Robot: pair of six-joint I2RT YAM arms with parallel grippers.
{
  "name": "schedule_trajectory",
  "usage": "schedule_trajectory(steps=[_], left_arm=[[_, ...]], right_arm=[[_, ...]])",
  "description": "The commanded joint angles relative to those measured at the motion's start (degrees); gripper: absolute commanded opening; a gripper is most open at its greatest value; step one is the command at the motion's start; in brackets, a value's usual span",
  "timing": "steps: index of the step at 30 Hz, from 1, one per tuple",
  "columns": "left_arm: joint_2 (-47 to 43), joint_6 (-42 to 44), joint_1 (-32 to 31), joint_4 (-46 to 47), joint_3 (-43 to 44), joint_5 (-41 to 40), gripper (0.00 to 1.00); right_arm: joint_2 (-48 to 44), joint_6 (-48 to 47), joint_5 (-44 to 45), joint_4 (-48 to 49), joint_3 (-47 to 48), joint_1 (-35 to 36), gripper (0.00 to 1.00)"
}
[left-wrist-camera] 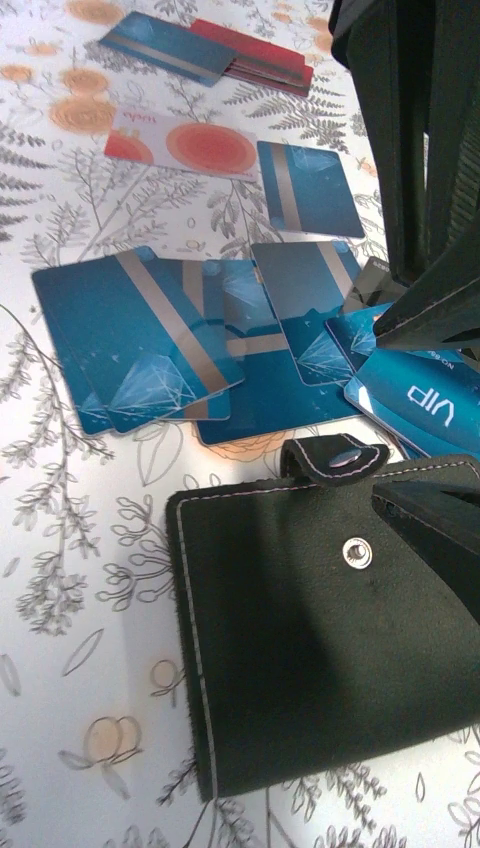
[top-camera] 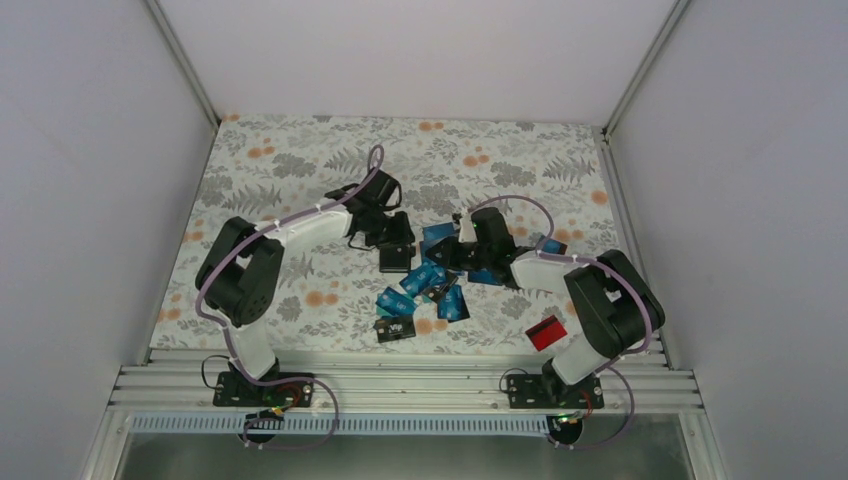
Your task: Put the credit cards into the card holder
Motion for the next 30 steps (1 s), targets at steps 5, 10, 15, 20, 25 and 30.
schedule_trajectory(steps=[5,10,15,20,25,30], left_arm=[[2.28,-3.02,-1.44,-1.99,0.92,-2.07,0.29],[2.84,-3.55,-1.56,-1.66,0.82,-3.33,0.24],[4.35,-3.48,-1.66,-1.52,1.6,-3.84,0.22],[5.26,-3.81,-1.66,-1.41,2.08,-4.97,0.16],[5.66,-4.0,-1.64,-1.18,2.36,-5.19,0.11],[5.6,-4.11,-1.75,-1.32,2.64,-5.42,0.06]], right_arm=[[-0.71,-1.93,1.02,-1.62,-0.71,-1.21,0.1],[-0.88,-2.23,0.78,-1.79,-0.88,-1.68,0.1],[-1.01,-2.48,0.41,-1.94,-1.07,-2.17,0.1],[-1.34,-2.73,0.33,-2.18,-1.35,-2.45,0.09],[-1.45,-3.01,0.12,-2.28,-1.52,-2.72,0.08],[-1.23,-3.08,0.05,-2.27,-1.46,-2.75,0.08]])
